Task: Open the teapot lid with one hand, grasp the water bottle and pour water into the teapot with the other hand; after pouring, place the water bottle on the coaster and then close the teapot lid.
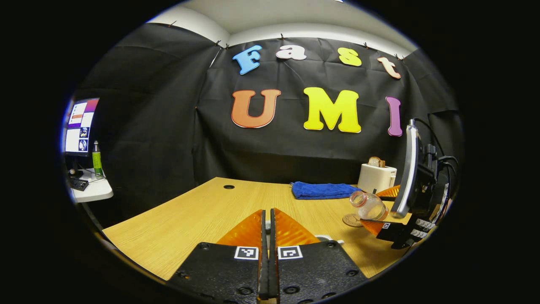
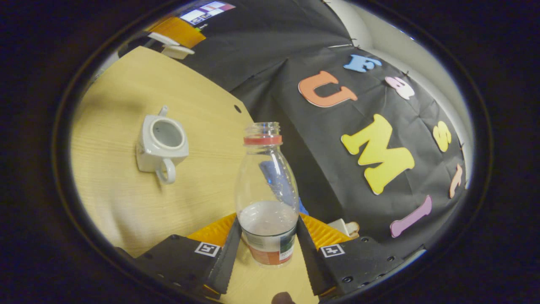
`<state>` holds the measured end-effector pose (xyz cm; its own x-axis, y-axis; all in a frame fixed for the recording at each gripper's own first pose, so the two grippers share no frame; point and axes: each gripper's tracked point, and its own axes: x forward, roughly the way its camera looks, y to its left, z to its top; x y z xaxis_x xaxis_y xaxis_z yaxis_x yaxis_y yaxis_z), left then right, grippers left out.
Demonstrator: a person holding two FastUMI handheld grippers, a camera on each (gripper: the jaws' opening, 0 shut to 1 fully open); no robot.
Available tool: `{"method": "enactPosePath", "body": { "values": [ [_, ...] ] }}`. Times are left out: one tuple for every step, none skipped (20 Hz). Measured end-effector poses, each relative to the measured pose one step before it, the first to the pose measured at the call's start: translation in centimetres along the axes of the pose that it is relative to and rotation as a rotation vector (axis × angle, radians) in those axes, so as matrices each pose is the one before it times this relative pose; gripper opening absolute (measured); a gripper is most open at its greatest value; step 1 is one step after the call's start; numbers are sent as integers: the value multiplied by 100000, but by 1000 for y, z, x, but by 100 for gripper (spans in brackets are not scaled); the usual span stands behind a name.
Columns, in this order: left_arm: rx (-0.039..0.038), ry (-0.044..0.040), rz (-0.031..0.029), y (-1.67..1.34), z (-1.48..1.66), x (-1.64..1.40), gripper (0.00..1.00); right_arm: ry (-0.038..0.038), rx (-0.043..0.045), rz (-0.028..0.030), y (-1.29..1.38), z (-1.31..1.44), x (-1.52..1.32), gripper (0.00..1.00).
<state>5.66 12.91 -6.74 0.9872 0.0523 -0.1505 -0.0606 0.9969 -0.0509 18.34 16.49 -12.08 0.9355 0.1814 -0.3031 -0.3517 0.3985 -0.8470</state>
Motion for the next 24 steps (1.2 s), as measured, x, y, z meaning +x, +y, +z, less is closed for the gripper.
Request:
{"method": "enactPosePath", "body": {
  "values": [
    [189, 146, -335, -18, -123, 10, 3, -301, -4167, -646, 199, 97, 186, 72],
    [52, 238, -382, 115, -85, 109, 3, -460, -4683, -1076, 13, 263, 132, 71],
    [-217, 219, -90, 102, -48, 67, 3, -595, -4547, -1201, 37, 146, 26, 72],
    [-137, 281, -152, 89, -10, 16, 3, -269, -4218, -846, 212, -79, 146, 72],
    [-61, -23, -215, -83, -11, -78, 3, -307, -3074, -490, 232, -17, -3, 72],
    [167, 11, -81, 89, 19, -21, 2, 0, -2053, 46, 158, -71, 132, 72],
    [184, -278, -54, 140, 36, 132, 2, 31, -1889, 11, 76, -70, 211, 71],
    [102, -143, -51, 13, 78, -50, 2, -13, -1844, -498, -210, -33, 275, 72],
    [149, -173, -253, 2, 35, -88, 2, -124, -2345, -1067, -33, 185, 153, 72],
    [59, 30, -190, 65, -88, 29, 3, -55, -2479, -1302, -35, 103, 67, 71],
    [-1, 77, -125, -10, -44, -42, 2, -20, -2312, -1048, 25, 138, -39, 72],
    [45, 22, -266, 69, 65, 89, 2, -569, -2760, -1000, 51, 84, 81, 72],
    [116, 101, -175, -54, 25, -21, 2, -549, -3178, -1140, 155, 481, -84, 72],
    [239, -98, 1, 6, -5, -1, 3, -743, -3285, -839, -6, 281, 63, 72],
    [134, -179, 167, 191, 43, -11, 2, -818, -2142, -576, -59, 154, -15, 72],
    [-28, -115, 190, 174, 38, -5, 2, -579, -1457, -157, 166, 232, 121, 72],
    [-98, -220, 274, 62, 75, -105, 2, -334, -657, -158, -74, 56, -110, 72],
    [56, -292, 335, 124, 77, 37, 2, -348, -631, -116, -28, 163, 76, 71],
    [96, 104, 80, -14, 4, -12, 2, -136, -1509, -251, 9, 264, -21, 71],
    [56, 267, -368, -191, -90, 21, 2, -94, -2127, -439, -99, 110, 16, 71],
    [309, 72, -271, -73, -41, 36, 2, -268, -2029, -130, -76, 118, -50, 72],
    [452, 7, -259, -51, -24, -110, 3, 147, -1512, -369, -121, 228, -102, 70],
    [209, -90, -358, -175, 120, -40, 3, -304, -978, -208, 2, -247, 116, 72],
    [152, -102, -360, -82, 46, 13, 2, -192, -728, -295, -45, 84, -52, 70]
  ]
}}
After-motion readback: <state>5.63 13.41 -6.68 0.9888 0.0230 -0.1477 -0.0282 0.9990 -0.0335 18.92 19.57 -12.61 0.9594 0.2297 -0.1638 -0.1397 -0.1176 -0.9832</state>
